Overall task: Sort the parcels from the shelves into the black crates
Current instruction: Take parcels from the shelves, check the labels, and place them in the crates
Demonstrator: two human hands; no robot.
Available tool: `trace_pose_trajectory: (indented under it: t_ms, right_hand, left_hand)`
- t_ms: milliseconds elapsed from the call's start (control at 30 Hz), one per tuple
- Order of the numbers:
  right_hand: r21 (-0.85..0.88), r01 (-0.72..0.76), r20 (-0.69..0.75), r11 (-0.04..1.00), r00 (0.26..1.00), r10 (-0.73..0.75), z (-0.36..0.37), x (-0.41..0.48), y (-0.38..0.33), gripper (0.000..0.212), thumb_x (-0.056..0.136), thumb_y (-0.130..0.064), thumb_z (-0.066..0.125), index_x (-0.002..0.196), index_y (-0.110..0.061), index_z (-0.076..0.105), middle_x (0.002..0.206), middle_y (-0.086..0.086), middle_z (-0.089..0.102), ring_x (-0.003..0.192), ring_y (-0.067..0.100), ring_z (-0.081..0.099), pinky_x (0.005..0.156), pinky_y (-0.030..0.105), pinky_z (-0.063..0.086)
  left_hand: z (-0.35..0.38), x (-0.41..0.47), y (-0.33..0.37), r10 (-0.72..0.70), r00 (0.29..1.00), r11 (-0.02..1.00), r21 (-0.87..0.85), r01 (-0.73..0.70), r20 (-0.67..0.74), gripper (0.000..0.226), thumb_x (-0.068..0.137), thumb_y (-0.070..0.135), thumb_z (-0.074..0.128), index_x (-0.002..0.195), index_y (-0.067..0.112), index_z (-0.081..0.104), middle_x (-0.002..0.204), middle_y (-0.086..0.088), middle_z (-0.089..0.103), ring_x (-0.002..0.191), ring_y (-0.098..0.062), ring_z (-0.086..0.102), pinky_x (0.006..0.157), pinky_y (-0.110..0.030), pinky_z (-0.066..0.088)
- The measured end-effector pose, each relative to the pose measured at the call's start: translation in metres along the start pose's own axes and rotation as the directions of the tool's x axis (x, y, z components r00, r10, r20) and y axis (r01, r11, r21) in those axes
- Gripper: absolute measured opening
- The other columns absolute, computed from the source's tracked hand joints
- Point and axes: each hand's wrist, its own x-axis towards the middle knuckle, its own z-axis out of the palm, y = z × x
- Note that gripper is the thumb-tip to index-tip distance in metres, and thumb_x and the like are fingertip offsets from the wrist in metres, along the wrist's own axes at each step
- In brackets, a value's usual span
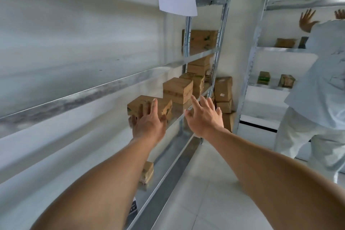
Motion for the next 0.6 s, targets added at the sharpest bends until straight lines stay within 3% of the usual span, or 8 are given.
trace_pose_trajectory:
  t_ms: [267,433,600]
  right_hand:
    - [0.014,-0.016,0.011,1.000,1.000,0.016,0.024,0.134,0.050,0.055,0.105,-0.051,0.031,0.155,-0.029,0.027,0.156,0.002,0.036,0.149,0.025,0.023,0.120,0.058,0.021]
    - [0.149,-0.033,0.176,0.988,0.984,0.007,0.060,0.205,0.083,0.050,0.101,-0.056,0.026,0.144,-0.034,0.038,0.148,0.001,0.046,0.140,0.026,0.039,0.114,0.063,0.030]
    - [0.139,-0.015,0.249,0.990,0.968,-0.020,0.091,0.288,0.124,0.051,0.102,-0.056,0.025,0.144,-0.031,0.036,0.144,0.002,0.048,0.132,0.028,0.046,0.108,0.059,0.038]
  left_hand:
    - [0.054,0.124,0.025,-0.148,0.987,0.982,-0.112,0.155,0.064,0.068,0.100,0.050,0.035,0.158,0.028,0.008,0.166,0.005,0.009,0.152,-0.021,0.005,0.121,-0.050,0.010]
    - [0.094,0.183,0.037,-0.253,0.957,0.956,-0.114,0.271,0.144,0.069,0.098,0.057,0.035,0.158,0.034,0.009,0.166,0.009,0.005,0.152,-0.019,0.004,0.118,-0.051,0.008]
    - [0.147,0.257,0.052,-0.359,0.925,0.896,-0.229,0.380,0.128,0.069,0.098,0.056,0.035,0.158,0.032,0.009,0.166,0.004,0.007,0.153,-0.025,0.005,0.121,-0.052,0.012]
